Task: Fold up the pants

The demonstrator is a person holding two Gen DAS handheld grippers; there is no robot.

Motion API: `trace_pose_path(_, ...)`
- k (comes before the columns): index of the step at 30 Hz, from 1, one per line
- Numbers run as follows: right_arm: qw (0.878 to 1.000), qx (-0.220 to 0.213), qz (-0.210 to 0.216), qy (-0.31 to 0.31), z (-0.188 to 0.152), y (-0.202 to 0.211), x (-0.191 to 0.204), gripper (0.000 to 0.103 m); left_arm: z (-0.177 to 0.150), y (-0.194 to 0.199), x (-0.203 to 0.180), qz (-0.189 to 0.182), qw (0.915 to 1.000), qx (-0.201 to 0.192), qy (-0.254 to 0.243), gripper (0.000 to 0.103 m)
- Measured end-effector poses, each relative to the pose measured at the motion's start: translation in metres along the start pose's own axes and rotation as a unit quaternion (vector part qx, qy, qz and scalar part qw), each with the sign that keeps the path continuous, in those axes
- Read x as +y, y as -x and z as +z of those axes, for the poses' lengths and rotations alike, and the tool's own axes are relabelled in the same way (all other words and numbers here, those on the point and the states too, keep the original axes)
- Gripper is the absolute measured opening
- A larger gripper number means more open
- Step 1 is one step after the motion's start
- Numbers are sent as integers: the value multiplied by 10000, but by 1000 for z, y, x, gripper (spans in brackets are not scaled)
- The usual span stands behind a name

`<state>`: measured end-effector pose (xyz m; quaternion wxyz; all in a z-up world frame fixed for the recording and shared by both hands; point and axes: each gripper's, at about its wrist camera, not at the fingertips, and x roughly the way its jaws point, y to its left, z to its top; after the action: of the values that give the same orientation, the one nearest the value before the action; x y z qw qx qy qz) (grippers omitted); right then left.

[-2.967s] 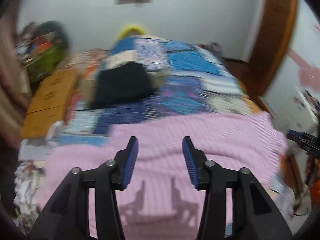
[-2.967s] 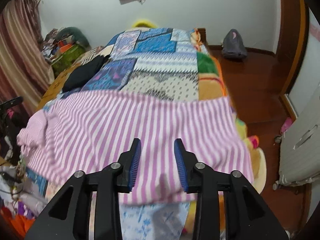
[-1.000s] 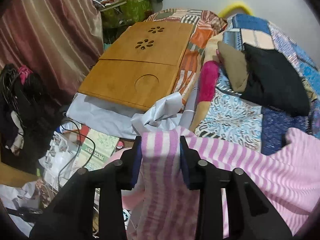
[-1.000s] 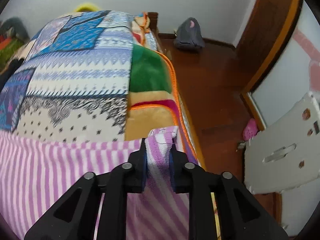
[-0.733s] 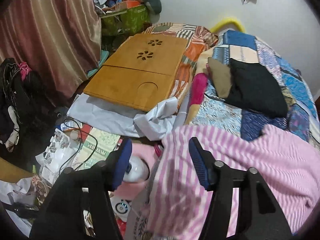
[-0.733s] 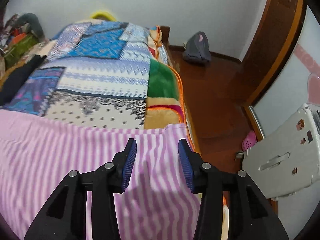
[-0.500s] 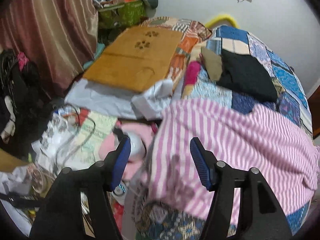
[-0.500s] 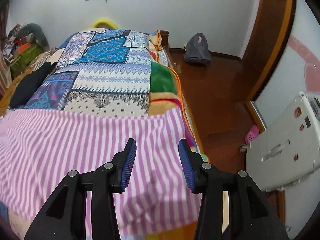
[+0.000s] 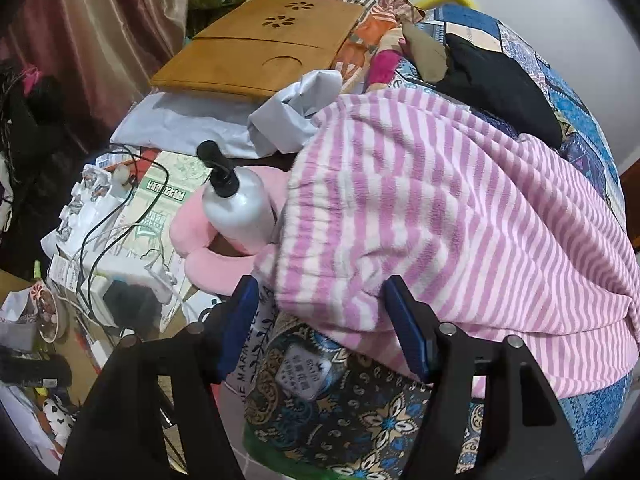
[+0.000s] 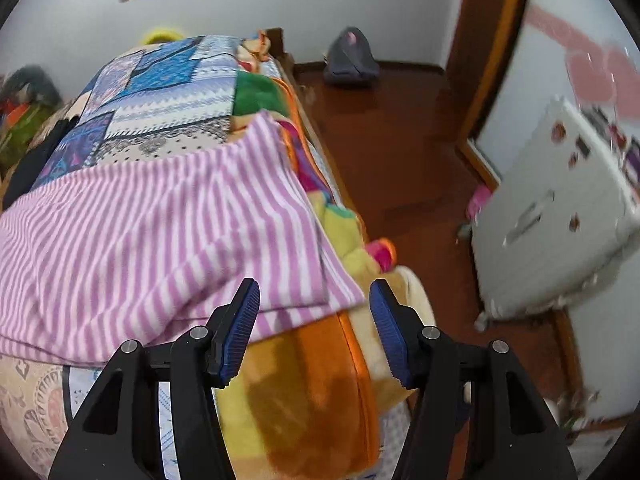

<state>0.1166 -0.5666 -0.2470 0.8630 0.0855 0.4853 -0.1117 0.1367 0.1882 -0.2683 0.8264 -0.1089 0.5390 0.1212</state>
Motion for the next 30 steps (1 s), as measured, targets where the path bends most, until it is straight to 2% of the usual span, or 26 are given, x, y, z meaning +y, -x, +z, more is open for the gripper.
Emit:
trace_pose_path(2,9998,1,124,-145,-1,-6,-2,53,1,-3,-3,-69,10000,40,3,46)
trace_pose_path(7,9995,56,310,-91,3,-28,9,53,0,-3,-10,141,9998,-75,-84,38)
trace_pose_path(9,9995,145,271,-55,1,-40,14,40,1,0,-11,206,9996,-139,-103,34)
trace_pose_path(10,9995,194,229,-61,1,-45,14,30,1,1,-11,240,9995,-168,-106,33)
trace_pose_path(12,9993,166,266,-198,-1,-50,11,26,1,3,-10,276,9994,-205,-87,32)
trace_pose_path(14,9993,72,270,-240,-2,-47,10,15,2,8,-11,353,9989,-297,-84,31)
trace_pose_path(20,9993,-344,-92,96,2,-25,17,11,12,32,-15,478,9962,-708,-149,27)
trace_pose_path(25,9968,-717,-355,89,15,-2,4,10,23,57,-11,523,9931,-1041,-130,26)
trace_pose_path(30,9957,-796,-477,9,21,4,-6,10,23,70,-1,427,9928,-1113,-67,25)
